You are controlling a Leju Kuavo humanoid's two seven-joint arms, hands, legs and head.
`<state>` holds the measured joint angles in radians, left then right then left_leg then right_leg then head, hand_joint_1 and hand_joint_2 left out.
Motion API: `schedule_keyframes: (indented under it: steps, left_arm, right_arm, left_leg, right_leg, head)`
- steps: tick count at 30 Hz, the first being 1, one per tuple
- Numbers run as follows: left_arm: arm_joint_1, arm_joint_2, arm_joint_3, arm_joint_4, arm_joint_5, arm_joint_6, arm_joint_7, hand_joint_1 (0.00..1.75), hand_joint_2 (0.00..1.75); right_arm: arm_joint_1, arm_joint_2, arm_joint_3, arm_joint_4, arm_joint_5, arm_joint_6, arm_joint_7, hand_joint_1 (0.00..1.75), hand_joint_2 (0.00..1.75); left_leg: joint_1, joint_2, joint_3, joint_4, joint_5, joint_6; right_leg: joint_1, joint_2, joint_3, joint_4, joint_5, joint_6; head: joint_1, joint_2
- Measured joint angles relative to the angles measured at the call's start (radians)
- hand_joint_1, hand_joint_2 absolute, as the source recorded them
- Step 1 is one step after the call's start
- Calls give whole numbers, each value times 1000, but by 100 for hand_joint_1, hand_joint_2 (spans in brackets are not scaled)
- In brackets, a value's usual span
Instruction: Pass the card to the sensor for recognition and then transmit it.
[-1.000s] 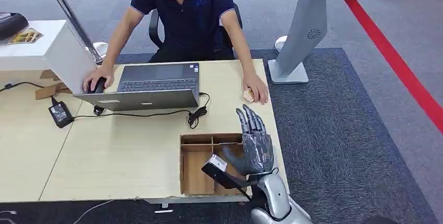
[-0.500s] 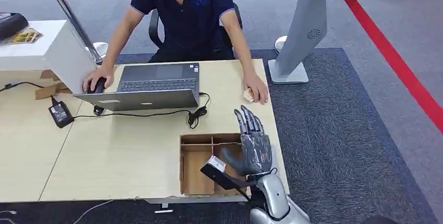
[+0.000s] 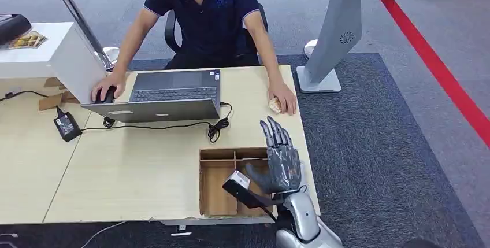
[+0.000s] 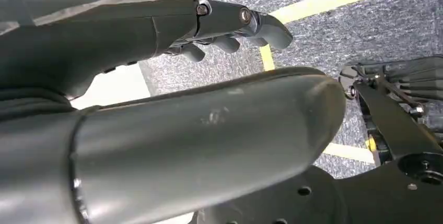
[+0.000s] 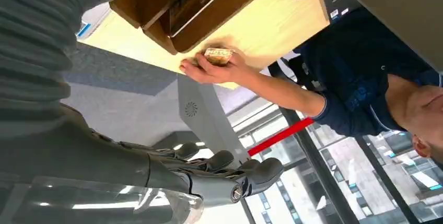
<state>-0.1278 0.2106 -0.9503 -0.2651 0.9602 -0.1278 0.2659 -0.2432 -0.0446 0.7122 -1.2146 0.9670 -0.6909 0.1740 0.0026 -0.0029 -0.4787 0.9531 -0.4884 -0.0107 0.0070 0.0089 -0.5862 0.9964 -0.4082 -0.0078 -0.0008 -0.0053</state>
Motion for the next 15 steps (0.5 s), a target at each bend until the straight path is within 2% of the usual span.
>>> schedule_keyframes:
  steps: [15]
  left_arm:
    - [0,0,0,0,0,0,0,0,0]
  right_arm:
    - [0,2,0,5,0,0,3,0,175]
  left_leg:
    - [0,0,0,0,0,0]
  right_leg:
    - [0,0,0,0,0,0]
  head:
    - [0,0]
